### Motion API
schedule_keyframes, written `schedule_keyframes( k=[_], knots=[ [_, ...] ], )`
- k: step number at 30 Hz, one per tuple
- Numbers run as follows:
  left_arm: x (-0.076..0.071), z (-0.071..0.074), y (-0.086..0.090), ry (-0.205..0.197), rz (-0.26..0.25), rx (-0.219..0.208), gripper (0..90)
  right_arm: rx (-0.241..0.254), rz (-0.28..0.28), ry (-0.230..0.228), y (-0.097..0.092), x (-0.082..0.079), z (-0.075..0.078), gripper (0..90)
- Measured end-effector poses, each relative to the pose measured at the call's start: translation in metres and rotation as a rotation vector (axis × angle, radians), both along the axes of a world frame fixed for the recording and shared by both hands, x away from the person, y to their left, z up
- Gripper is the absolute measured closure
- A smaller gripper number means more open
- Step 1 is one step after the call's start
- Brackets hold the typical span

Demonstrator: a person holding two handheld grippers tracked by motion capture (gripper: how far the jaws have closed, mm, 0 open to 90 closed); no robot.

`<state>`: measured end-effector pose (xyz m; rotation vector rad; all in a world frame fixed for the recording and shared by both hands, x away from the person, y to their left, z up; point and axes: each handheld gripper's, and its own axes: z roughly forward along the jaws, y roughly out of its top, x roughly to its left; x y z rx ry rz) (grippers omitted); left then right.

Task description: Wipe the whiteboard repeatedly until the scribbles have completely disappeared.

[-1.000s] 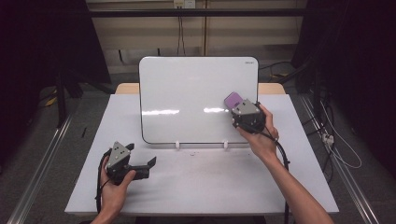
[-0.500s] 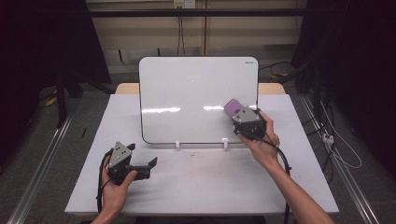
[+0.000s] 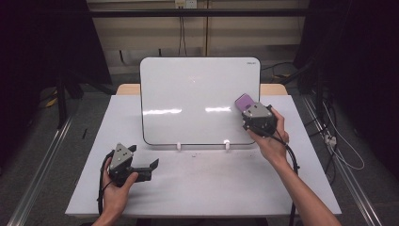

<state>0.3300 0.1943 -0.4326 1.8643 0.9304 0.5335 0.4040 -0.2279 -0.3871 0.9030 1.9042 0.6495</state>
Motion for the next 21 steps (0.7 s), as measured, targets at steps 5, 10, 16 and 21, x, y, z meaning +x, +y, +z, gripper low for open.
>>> schedule_keyframes(
  k=[5,10,16,21],
  knots=[
    [0.0,-0.001,-0.001,0.0,0.008,-0.005,4.2,-0.019,0.036,0.021,0.011,-0.012,-0.013,41.8],
    [0.001,-0.001,-0.001,0.002,0.006,-0.006,4.3,-0.013,0.064,0.041,0.017,-0.016,-0.018,41.8],
    [0.001,-0.001,-0.001,0.004,0.0,-0.006,4.2,0.008,0.022,0.013,0.004,-0.003,-0.004,41.9],
    [0.001,-0.001,0.001,0.001,0.002,-0.006,4.2,0.03,-0.016,-0.002,-0.007,0.006,0.006,41.9]
  ],
)
